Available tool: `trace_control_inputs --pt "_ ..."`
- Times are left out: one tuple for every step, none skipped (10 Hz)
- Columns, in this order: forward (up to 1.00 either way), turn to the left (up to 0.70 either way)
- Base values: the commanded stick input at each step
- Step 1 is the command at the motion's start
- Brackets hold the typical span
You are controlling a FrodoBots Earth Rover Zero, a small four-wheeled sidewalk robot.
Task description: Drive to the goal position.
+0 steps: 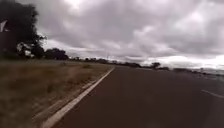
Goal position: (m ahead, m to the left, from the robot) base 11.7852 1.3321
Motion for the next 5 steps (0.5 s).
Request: trace_control_inputs --pt "0.85 -0.16" --pt "0.85 0.00" --pt "0.85 0.00" --pt "0.85 0.00" --pt "0.85 0.00"
